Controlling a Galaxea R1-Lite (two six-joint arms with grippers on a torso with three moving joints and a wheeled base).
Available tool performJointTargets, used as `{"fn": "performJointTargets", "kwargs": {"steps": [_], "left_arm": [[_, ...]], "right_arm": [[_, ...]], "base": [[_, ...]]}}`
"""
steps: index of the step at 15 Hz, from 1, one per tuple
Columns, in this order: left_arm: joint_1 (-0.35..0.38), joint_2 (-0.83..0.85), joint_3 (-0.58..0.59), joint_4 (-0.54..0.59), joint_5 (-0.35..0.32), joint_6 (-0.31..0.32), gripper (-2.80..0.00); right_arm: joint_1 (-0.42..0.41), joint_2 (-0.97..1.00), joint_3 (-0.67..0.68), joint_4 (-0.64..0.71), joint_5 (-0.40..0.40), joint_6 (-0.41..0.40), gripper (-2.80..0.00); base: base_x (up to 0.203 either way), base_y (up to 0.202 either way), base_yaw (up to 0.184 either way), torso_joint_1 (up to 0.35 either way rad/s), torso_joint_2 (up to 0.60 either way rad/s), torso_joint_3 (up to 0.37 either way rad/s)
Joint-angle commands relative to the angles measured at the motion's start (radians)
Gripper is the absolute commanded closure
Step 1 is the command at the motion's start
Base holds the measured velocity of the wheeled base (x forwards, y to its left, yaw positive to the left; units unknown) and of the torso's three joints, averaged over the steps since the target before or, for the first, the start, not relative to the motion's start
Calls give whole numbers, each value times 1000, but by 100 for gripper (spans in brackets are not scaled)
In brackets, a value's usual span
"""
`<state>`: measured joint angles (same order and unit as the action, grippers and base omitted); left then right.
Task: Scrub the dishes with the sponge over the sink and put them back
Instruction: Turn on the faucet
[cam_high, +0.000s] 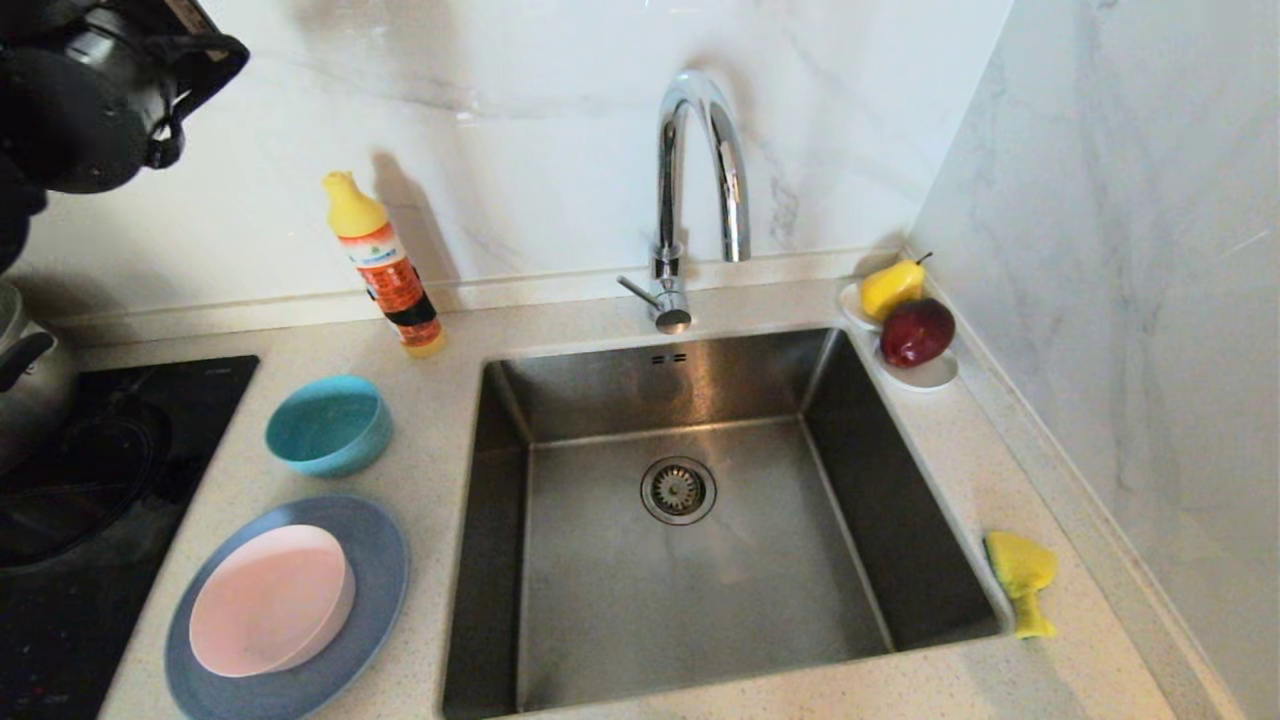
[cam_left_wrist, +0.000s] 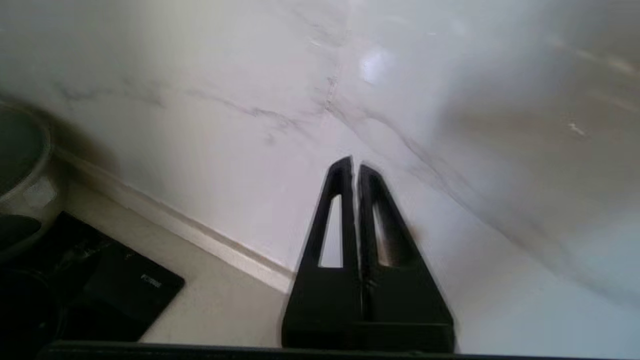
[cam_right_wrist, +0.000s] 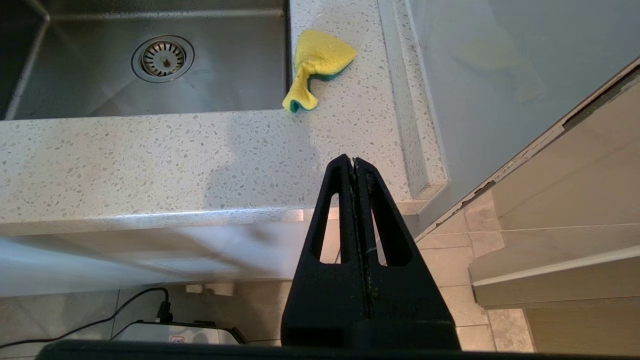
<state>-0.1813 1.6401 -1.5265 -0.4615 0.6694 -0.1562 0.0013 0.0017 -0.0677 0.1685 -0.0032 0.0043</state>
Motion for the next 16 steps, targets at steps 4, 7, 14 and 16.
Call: {"fn": "performJointTargets", "kwargs": {"steps": [4,7,14,16], "left_arm": [[-15,-281,142,322,-529,-18,0],[-116,-230,144,396,-628,-43,0],[-170,62,4,383,-913,-218,0],[-169,138,-17,353,-981,-260,0]], "right_arm": [[0,0,0,2,0,0,0],[0,0,0,2,-1,0,0],[0,0,0,1,0,0,0],[0,0,0,1,0,0,0]], "base": [[0,0,0,0,0,0],[0,0,0,0,0,0],[0,0,0,0,0,0],[0,0,0,0,0,0]]}}
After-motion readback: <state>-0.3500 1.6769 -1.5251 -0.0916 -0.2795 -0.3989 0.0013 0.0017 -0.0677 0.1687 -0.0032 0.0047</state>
